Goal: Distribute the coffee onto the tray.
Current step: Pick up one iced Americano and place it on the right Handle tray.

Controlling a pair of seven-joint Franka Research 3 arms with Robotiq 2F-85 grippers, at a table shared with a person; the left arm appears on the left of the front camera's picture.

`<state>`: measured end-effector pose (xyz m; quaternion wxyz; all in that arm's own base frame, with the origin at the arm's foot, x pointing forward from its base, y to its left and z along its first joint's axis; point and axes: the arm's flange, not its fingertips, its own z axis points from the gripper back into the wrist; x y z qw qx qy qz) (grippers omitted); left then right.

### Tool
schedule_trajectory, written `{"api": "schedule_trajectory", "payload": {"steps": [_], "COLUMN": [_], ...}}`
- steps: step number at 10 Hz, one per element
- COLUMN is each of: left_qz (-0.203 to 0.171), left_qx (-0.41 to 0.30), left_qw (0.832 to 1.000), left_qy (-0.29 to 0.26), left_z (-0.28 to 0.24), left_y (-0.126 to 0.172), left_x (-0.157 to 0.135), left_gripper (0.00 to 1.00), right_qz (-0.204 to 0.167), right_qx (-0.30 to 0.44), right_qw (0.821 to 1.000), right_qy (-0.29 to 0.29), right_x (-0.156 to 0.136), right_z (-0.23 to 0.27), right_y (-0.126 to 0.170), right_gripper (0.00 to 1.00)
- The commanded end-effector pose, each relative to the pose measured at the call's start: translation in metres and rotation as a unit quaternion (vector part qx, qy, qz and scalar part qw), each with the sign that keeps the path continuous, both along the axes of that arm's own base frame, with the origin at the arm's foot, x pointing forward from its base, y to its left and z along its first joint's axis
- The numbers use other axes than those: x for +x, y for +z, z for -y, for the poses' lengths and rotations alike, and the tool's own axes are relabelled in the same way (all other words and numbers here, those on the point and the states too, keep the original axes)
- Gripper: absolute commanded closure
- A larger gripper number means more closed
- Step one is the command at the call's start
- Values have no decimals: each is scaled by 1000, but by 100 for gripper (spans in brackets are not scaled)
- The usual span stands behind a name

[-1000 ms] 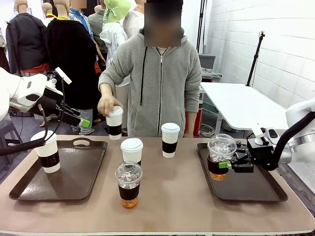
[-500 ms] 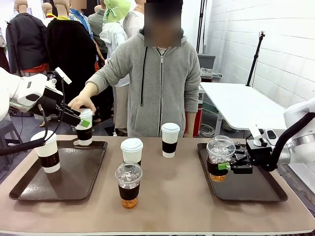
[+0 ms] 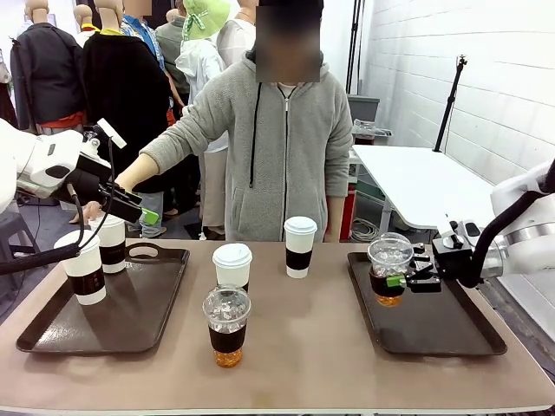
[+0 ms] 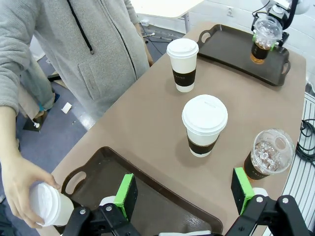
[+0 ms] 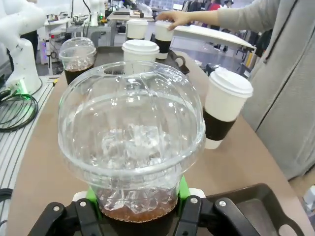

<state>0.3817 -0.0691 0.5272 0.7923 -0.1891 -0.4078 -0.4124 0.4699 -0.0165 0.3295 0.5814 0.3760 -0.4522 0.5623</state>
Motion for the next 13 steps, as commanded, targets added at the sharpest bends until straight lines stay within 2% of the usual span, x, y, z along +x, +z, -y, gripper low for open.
{"api": "schedule_trajectory", "payload": {"steps": [1,8,13], "left_qz": [2,2,2], "left_qx": [-4,-4,-4], "left_qw": [1000,1000,1000], "left_qy": [-10,-10,-10], "left_z": [-2,-2,-2], "left_y": [-3,-3,-3], "left_x": [3,3,3], "left_gripper": [0,0,0], "right_qz": [5,-33,-31], "right_qx": [41,104,89], "right_qw": [999,994,995], "right_qy": [13,-18,-21], "right_x": [26,70,84], "right_z": [12,33,32], "right_y": [-5,-44,-63], "right_gripper": [36,36,36]}}
